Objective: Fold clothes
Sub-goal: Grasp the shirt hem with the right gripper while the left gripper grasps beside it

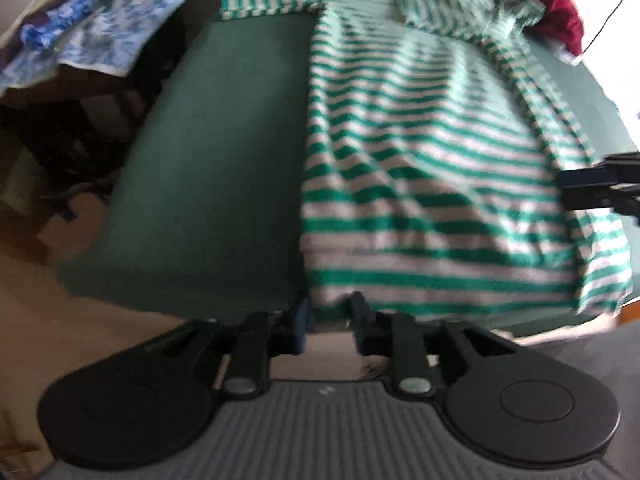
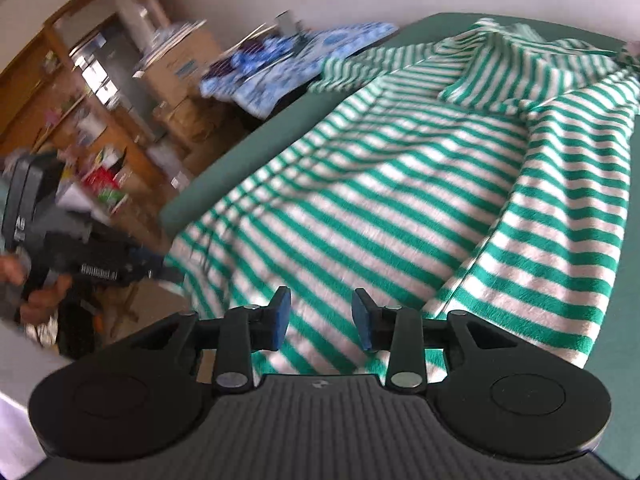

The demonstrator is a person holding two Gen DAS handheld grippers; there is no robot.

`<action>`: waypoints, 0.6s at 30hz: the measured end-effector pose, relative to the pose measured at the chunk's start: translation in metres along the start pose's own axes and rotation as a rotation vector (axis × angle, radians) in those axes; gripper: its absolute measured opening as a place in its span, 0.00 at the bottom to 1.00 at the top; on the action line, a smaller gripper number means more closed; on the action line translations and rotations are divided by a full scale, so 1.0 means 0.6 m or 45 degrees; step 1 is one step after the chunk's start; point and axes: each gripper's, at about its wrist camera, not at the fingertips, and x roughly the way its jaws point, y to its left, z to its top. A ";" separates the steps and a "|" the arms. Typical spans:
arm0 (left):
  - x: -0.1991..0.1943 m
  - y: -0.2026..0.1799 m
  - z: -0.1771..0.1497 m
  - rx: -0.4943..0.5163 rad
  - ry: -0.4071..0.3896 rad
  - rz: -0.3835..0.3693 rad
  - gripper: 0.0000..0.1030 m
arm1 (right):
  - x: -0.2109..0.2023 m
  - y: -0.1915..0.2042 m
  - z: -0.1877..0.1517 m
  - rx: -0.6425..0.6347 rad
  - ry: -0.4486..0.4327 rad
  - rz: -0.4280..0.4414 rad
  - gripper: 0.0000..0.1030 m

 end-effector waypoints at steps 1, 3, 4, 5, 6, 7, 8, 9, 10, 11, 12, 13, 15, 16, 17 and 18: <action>-0.007 0.004 -0.002 0.010 0.008 0.061 0.30 | 0.000 -0.001 -0.003 -0.013 0.020 0.021 0.32; -0.027 0.010 0.006 0.006 -0.010 0.128 0.25 | 0.000 -0.004 -0.008 -0.037 0.053 0.052 0.32; -0.041 0.011 0.011 0.000 -0.032 0.150 0.22 | 0.000 -0.006 -0.010 -0.047 0.065 0.060 0.32; -0.054 0.012 0.017 -0.006 -0.054 0.173 0.24 | 0.000 -0.009 -0.012 -0.053 0.082 0.061 0.32; -0.064 0.006 0.029 -0.009 -0.096 0.181 0.26 | 0.001 -0.012 -0.014 -0.059 0.098 0.061 0.32; -0.069 -0.003 0.044 -0.006 -0.137 0.154 0.31 | 0.000 -0.017 -0.014 -0.061 0.108 0.064 0.32; -0.073 -0.012 0.058 -0.004 -0.177 0.125 0.33 | 0.000 -0.022 -0.013 -0.063 0.118 0.068 0.32; -0.077 -0.021 0.073 -0.002 -0.218 0.096 0.37 | -0.003 -0.029 -0.005 -0.058 0.109 0.085 0.32; -0.068 -0.032 0.088 -0.004 -0.242 0.080 0.47 | -0.006 -0.036 0.003 -0.053 0.100 0.101 0.32; -0.058 -0.043 0.103 -0.007 -0.266 0.064 0.49 | -0.011 -0.042 0.019 -0.065 0.078 0.111 0.32; -0.040 -0.052 0.116 -0.011 -0.263 0.045 0.49 | -0.016 -0.049 0.049 -0.082 0.051 0.090 0.32; -0.022 -0.060 0.130 -0.015 -0.259 0.027 0.49 | -0.021 -0.055 0.078 -0.099 0.024 0.068 0.32; 0.013 -0.072 0.154 -0.026 -0.245 -0.002 0.49 | -0.038 -0.070 0.149 -0.114 -0.052 0.032 0.32; 0.030 -0.073 0.165 -0.034 -0.226 -0.017 0.49 | -0.050 -0.078 0.190 -0.113 -0.101 0.017 0.32; 0.047 -0.073 0.175 -0.042 -0.207 -0.033 0.49 | -0.062 -0.086 0.232 -0.111 -0.151 0.002 0.33; 0.058 -0.076 0.185 -0.043 -0.201 -0.036 0.49 | -0.074 -0.089 0.280 -0.096 -0.202 -0.027 0.33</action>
